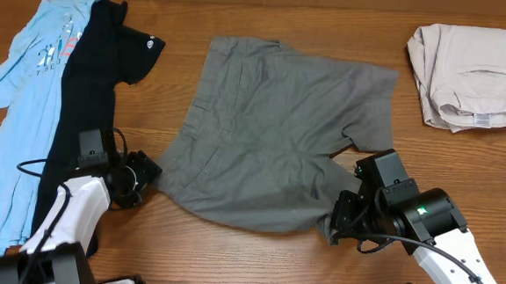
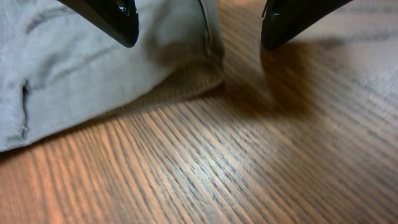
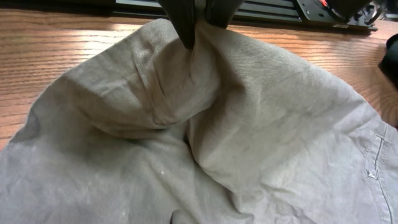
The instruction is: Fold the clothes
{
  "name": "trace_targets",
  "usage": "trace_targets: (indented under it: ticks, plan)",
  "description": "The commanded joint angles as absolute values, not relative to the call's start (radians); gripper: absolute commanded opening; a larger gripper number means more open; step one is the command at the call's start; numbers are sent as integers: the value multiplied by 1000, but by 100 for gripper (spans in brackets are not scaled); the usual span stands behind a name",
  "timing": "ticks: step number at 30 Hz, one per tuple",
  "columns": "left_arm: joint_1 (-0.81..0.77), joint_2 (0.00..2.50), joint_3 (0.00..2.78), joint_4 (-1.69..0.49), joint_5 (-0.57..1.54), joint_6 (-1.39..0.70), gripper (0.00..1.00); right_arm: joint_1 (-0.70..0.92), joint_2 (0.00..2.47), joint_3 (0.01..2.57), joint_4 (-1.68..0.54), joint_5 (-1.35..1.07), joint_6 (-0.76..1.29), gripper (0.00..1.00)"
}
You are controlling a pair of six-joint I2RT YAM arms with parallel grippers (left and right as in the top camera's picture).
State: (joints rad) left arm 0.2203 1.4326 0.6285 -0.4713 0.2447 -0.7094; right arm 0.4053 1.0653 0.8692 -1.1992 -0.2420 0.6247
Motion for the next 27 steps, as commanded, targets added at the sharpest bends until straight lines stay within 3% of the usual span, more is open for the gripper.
trace_targets:
  ticks: [1,5,10,16,27]
  plan:
    - [202,1491,618,-449,249,-742,67,398,1057,892,-1194,-225,628,4]
    - [167,1537,618,-392,264,-764,65,398,1057,892,-1193,-225,628,4]
    - [142,1537,618,-313,311,-764,4,398,1057,892,-1193,-226,628,4]
    - [169,1525,670,-345,383,-671,4,398,1056,892,-1211,-225,651,4]
    - [313,1200,922,-789,375,-473,4,398,1039,1053,-1430,-181,655,4]
